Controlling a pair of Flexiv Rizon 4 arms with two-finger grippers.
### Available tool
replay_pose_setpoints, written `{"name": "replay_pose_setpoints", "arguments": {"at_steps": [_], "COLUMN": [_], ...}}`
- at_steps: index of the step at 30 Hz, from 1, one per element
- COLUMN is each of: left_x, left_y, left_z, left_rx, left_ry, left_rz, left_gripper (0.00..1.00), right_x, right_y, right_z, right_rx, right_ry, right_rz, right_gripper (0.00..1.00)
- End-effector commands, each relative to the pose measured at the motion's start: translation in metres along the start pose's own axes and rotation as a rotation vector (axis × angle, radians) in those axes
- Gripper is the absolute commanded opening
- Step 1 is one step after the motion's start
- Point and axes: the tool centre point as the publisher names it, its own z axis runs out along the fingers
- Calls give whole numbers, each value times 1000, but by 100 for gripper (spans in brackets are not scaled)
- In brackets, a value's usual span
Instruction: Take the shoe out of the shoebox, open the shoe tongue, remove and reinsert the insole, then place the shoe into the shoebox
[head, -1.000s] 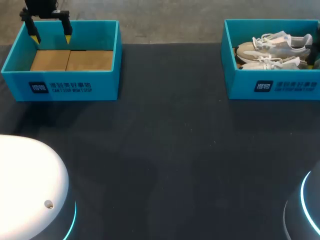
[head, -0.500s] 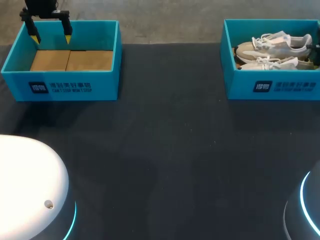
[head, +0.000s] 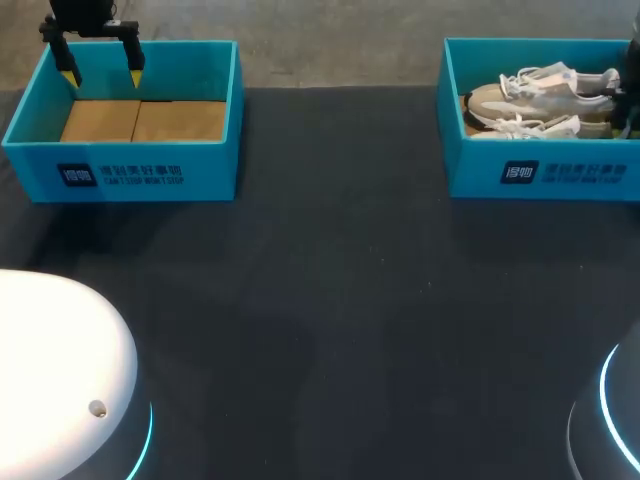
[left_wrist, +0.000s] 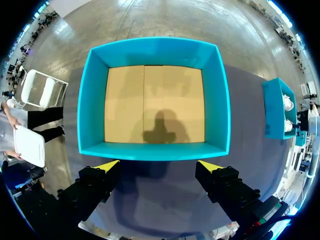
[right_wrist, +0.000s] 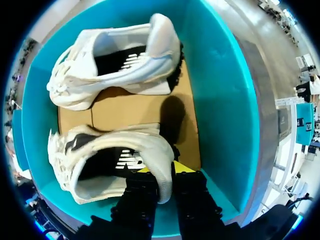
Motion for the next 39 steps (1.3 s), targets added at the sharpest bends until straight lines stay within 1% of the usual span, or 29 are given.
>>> {"name": "replay_pose_setpoints", "arguments": {"at_steps": [1,8,15,24,30,31,35,39], "left_x": [0,0,0,0,0,0,0,0], "left_y": [0,0,0,0,0,0,0,0], "left_z": [0,0,0,0,0,0,0,0], "left_rx": [0,0,0,0,0,0,0,0], "left_ry": [0,0,0,0,0,0,0,0], "left_rz": [0,0,0,0,0,0,0,0], "left_gripper": [100,100,100,100,100,100,100,100], "right_x": [7,2,-5,-12,-10,-11,-18,-20], "right_y": [0,4,-3,-2,0,1,1,-1], "right_z": [-14,-27,-47,-86,-109,-116,-126,-134], "right_rx": [-16,-25,-32,-66,-81,-91,-100,-104], "right_ry": [-20,-30,-43,-65,-85,-96,-83,-86], "right_rz": [0,12,44,69,64,61,72,70], "right_gripper": [0,0,0,0,0,0,0,0]}}
